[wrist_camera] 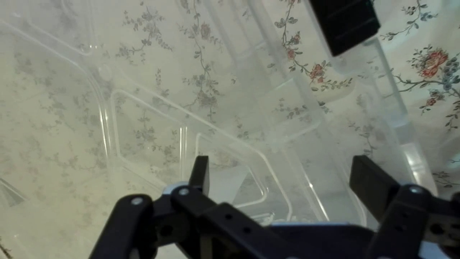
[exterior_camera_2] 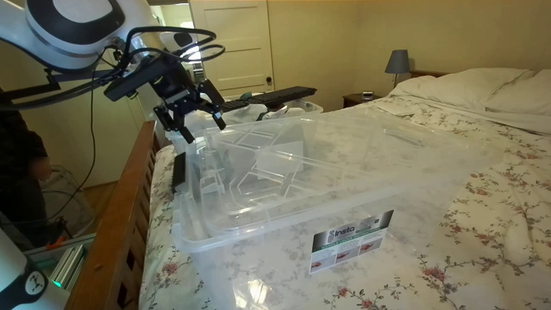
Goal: Completely open the storage crate on the right
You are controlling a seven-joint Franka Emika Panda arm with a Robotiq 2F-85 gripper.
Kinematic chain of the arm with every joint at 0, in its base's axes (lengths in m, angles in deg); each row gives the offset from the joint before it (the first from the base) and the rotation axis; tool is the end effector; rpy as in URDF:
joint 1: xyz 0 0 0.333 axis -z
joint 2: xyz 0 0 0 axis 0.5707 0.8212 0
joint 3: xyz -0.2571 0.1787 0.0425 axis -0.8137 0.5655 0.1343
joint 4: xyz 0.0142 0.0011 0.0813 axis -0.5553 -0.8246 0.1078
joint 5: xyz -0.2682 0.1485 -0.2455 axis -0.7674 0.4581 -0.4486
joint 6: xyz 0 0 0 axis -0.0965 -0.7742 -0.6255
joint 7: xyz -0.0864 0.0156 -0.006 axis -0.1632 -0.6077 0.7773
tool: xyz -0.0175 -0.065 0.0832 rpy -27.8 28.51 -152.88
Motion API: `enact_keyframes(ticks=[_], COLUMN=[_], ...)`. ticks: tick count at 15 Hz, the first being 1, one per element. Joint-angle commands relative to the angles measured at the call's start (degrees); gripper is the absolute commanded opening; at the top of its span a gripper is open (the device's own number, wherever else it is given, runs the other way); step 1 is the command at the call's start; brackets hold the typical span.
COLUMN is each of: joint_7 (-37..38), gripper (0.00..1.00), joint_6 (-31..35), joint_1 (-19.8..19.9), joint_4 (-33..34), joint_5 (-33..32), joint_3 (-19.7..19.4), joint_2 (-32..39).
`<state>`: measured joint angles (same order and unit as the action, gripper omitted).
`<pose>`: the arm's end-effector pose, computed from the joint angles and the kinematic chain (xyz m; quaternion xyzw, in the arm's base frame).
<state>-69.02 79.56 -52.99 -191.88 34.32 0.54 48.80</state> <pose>0.3396 0.1554 0.4165 0.8423 0.5034 0.1271 0.1446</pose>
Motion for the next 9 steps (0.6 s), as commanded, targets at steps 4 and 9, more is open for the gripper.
enact_keyframes(ticks=[4, 9], joint_7=[-0.2, -3.5], gripper=[1.0, 1.0], joint_6=[-0.3, -1.8], joint_1=[0.2, -1.2], joint_4=[0.1, 0.1], joint_5=[0.5, 0.5], joint_3=[-0.6, -1.2], joint_2=[-0.1, -2.5])
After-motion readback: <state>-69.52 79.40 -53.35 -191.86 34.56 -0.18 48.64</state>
